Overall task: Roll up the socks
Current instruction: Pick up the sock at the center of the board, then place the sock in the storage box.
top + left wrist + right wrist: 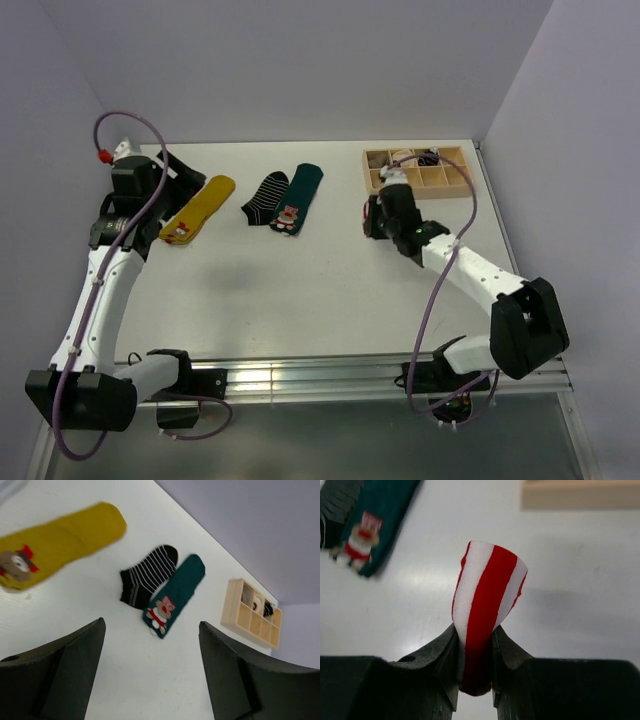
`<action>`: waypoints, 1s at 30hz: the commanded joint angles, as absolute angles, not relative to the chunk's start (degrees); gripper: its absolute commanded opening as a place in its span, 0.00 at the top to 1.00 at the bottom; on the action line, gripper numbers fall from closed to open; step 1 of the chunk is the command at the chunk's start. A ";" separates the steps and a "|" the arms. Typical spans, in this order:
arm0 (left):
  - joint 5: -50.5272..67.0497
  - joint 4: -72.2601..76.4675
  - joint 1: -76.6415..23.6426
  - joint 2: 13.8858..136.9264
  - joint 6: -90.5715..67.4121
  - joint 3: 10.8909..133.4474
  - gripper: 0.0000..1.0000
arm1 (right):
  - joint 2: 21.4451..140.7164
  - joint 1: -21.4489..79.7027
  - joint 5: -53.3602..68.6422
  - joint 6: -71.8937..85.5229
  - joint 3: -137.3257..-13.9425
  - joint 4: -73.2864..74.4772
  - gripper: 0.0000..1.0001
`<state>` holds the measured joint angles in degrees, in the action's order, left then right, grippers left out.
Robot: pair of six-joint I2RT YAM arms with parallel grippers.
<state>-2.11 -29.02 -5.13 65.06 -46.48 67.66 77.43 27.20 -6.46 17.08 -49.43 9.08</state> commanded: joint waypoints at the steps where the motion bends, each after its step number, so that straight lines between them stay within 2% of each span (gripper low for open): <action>1: -5.44 -31.29 -1.41 61.27 -39.64 67.69 0.18 | 77.34 20.58 -7.47 17.23 -57.11 13.44 1.00; 6: -8.43 -26.20 -0.53 55.90 -36.83 61.10 0.14 | 84.97 7.42 -5.36 17.49 -68.00 17.04 1.00; 12: -11.86 -24.87 -0.44 54.58 -33.05 58.01 0.12 | 96.21 -1.47 -3.00 13.99 -80.91 20.11 1.00; 21: -13.18 -25.22 -0.18 56.16 -32.78 56.60 0.13 | 115.55 -6.76 1.49 12.05 -101.93 29.95 1.00; 30: -11.87 -25.23 2.72 57.57 -33.22 56.16 0.14 | 124.36 -7.03 4.22 9.85 -107.92 33.22 1.00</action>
